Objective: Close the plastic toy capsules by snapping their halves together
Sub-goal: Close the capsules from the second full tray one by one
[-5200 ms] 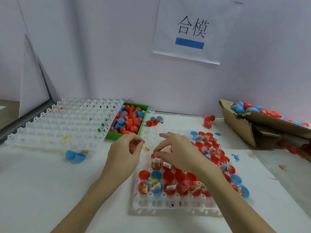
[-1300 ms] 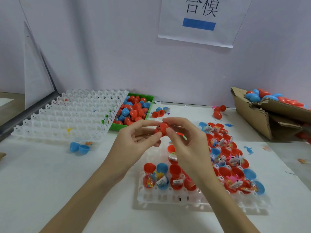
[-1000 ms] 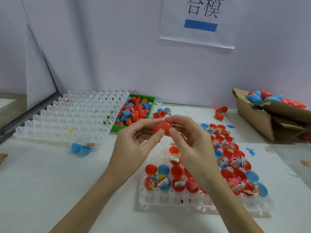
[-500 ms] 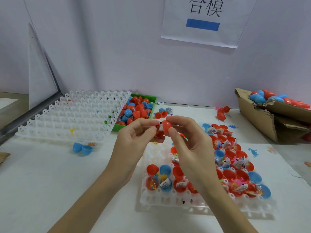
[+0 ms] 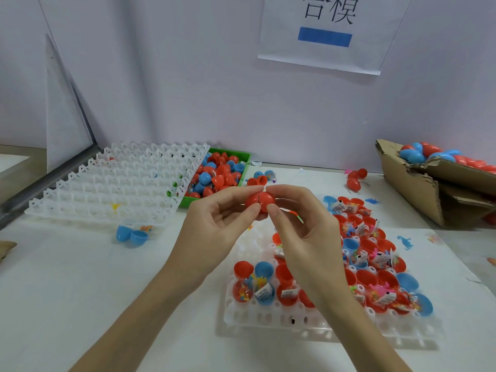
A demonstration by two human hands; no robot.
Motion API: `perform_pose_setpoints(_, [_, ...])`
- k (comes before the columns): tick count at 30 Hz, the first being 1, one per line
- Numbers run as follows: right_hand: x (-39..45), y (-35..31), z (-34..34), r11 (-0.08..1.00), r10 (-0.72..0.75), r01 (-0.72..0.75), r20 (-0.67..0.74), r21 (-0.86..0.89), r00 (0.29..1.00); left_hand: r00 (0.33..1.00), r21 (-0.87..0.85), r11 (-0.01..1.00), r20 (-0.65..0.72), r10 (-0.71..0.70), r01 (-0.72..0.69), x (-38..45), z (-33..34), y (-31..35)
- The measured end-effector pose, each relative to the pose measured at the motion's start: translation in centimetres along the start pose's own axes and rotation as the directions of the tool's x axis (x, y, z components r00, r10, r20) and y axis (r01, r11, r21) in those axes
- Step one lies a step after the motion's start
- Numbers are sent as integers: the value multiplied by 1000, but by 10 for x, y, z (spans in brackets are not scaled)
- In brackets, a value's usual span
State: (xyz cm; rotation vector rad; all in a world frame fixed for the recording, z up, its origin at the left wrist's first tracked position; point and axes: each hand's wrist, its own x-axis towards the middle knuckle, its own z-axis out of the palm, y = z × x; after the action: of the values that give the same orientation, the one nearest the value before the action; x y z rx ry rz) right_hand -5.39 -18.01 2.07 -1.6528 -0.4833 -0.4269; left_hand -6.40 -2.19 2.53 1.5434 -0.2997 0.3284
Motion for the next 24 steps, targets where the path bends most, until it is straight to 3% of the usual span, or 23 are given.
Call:
perform_pose_setpoints(8, [3, -3, -4, 998, -14, 12, 42, 59, 999, 998, 11, 999, -47, 50, -49, -1, -1, 2])
perform_pose_setpoints(13, [4, -2, -6, 992, 1, -8, 59, 122, 998, 994, -128, 992, -106, -16, 2, -1, 3, 0])
perform_pose_setpoints(24, [-3, -4, 2, 995, -67, 70, -48, 74, 997, 995, -172, 985, -95, -19, 2, -4, 6, -1])
